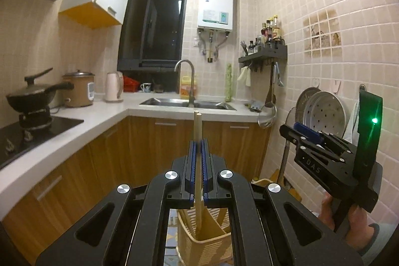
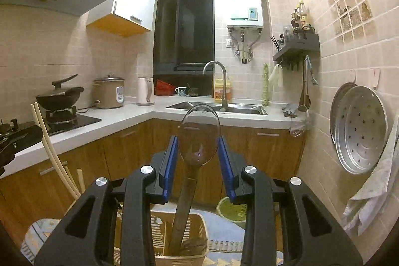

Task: Organize utensils
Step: 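Carry chopstick and clear spoon over the beige basket and open both tools, then move both open tools back down to the utensils on the rug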

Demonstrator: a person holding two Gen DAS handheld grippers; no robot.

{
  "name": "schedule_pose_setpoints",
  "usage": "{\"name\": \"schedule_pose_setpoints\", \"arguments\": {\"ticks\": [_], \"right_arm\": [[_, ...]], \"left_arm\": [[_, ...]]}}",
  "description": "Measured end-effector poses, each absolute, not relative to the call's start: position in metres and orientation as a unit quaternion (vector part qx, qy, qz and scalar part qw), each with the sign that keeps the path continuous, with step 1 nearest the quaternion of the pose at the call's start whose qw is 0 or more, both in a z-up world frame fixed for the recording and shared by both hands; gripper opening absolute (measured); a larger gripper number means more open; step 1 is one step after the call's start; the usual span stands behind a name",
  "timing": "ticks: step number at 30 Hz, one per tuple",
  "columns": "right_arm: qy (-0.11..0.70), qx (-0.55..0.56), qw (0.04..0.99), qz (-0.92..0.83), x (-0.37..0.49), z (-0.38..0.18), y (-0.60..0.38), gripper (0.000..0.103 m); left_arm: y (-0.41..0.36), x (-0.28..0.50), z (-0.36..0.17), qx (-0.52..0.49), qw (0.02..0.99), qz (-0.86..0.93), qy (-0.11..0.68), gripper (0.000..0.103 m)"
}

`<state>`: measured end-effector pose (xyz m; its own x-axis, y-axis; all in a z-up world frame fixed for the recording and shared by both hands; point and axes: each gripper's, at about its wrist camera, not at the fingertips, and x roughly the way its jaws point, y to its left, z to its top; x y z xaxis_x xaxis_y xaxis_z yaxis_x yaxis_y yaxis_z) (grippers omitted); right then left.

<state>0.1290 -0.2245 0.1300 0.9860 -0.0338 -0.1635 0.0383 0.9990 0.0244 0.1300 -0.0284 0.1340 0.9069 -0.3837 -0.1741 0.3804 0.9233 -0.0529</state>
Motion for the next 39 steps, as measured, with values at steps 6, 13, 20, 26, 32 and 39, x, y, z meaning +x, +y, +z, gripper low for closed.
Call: {"name": "schedule_pose_setpoints", "arguments": {"ticks": [6, 13, 20, 26, 32, 39], "right_arm": [[0.083, 0.004, 0.996, -0.028, 0.133, 0.115, -0.221, 0.030], [0.101, 0.004, 0.995, -0.020, 0.126, 0.105, -0.222, 0.031], [0.142, 0.060, 0.988, 0.025, 0.103, 0.110, -0.244, 0.064], [0.203, 0.084, 0.975, 0.034, 0.073, 0.131, -0.259, 0.064], [0.332, 0.088, 0.939, 0.036, 0.058, 0.125, -0.263, 0.064], [0.462, 0.114, 0.877, 0.068, 0.053, 0.074, -0.265, 0.064]], "left_arm": [[-0.029, 0.134, 0.120, -0.004, 0.977, -0.191, 0.098, 0.002], [-0.031, 0.130, 0.111, 0.010, 0.969, -0.218, 0.115, 0.004], [-0.013, 0.116, 0.115, -0.006, 0.963, -0.235, 0.133, 0.022], [0.011, 0.088, 0.138, -0.046, 0.955, -0.252, 0.150, 0.036], [0.001, 0.079, 0.130, -0.022, 0.918, -0.302, 0.258, 0.041], [-0.019, 0.089, 0.064, 0.018, 0.876, -0.300, 0.377, 0.042]]}}
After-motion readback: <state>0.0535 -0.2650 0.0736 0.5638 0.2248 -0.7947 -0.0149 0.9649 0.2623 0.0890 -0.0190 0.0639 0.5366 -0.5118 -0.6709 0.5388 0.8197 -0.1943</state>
